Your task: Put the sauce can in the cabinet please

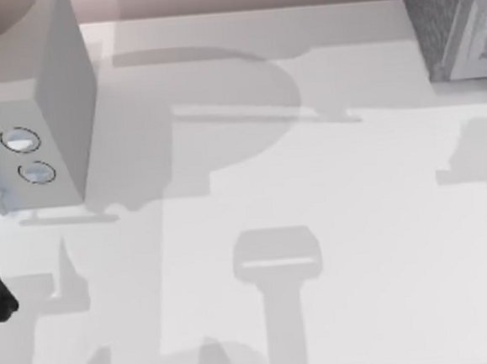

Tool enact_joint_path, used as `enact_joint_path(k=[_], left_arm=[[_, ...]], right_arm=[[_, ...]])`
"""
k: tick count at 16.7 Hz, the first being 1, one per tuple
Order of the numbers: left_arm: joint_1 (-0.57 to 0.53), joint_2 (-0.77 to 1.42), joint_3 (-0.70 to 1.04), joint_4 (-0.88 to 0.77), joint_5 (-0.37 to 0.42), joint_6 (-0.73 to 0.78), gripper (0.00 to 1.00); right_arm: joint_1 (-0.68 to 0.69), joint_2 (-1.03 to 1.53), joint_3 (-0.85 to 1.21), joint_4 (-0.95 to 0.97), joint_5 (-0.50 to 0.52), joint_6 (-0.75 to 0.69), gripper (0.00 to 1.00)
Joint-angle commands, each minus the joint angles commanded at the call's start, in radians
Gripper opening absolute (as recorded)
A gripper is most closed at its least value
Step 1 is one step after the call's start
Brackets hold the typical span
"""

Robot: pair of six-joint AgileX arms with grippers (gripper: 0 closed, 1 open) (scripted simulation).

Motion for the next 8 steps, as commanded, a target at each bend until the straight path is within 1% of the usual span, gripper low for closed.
enact_joint_path(k=[8], left_arm=[[0.000,0.000,0.000,0.000,0.000,0.000,1.00]], right_arm=[[0.047,0.334,0.477,-0.126,0.053,0.010,0.00]])
